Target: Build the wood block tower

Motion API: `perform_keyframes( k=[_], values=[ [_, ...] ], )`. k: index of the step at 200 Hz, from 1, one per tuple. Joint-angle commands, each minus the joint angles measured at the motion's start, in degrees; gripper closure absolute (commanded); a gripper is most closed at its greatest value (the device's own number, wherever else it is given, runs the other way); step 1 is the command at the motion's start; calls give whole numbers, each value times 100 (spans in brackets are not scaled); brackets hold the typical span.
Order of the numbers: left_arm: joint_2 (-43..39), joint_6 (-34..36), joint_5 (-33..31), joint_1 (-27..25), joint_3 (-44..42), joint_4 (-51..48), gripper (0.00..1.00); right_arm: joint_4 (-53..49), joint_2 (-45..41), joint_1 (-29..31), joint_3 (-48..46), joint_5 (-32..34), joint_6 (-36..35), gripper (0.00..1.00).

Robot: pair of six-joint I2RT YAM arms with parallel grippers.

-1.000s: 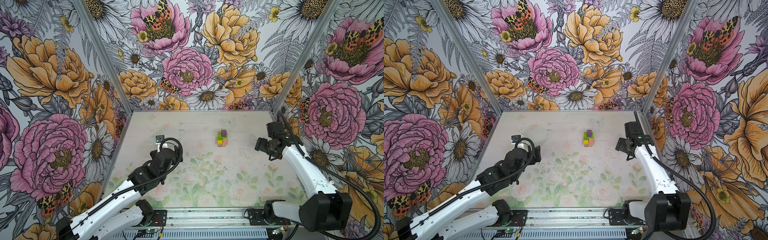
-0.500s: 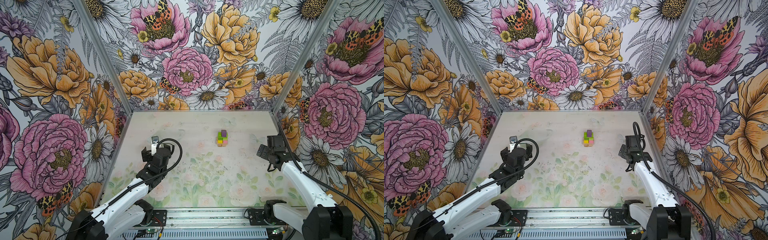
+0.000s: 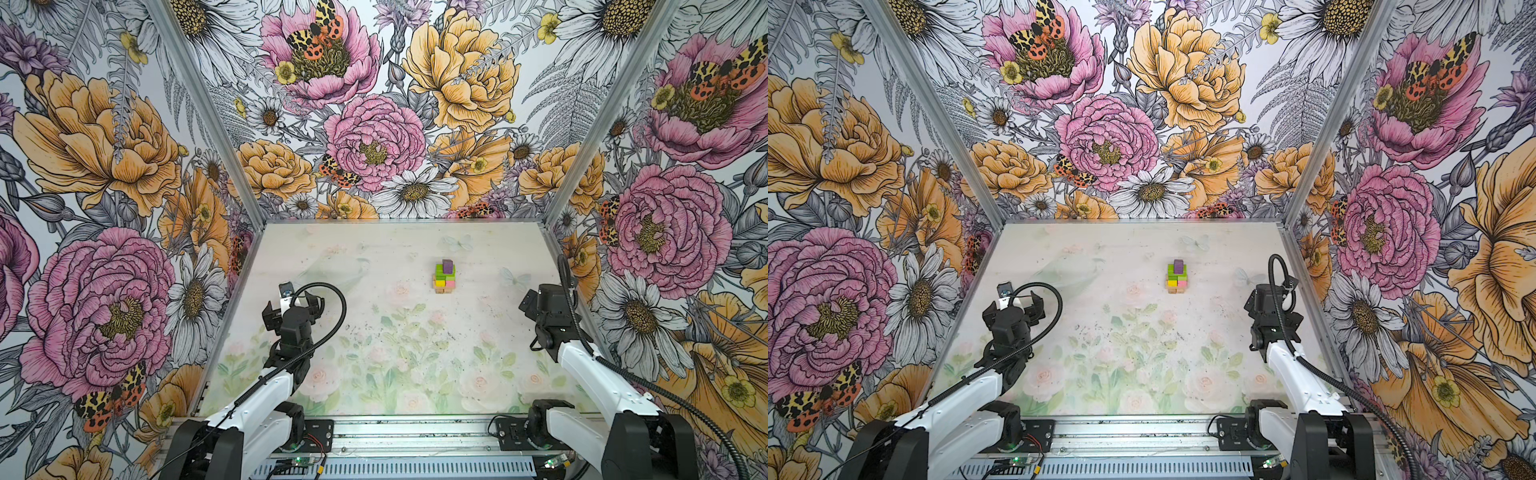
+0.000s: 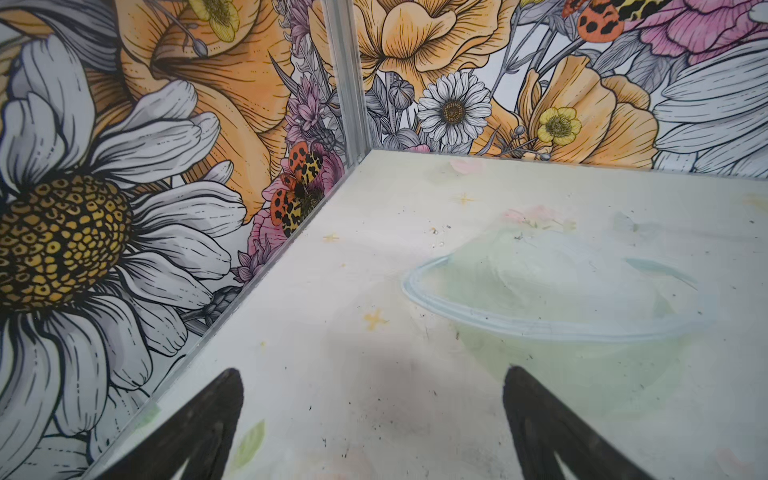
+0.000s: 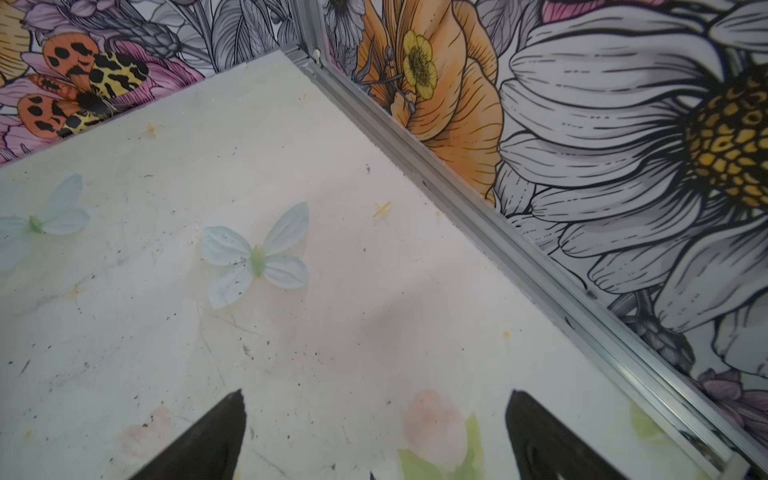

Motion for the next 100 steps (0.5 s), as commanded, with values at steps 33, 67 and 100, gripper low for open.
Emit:
perform_keyframes(
  k=[33,67,100],
  values=[
    [556,26,844,344,-118,1651,1,3193,361,-102,-1064,-295,-534,0],
    [1272,165,871,501,38,2359,1,4018,645,-118,-1212,-232,-657,0],
    [2706,45,1688,769,78,3972,1,4362,1095,-138,-1039,-268,-688,0]
  ],
)
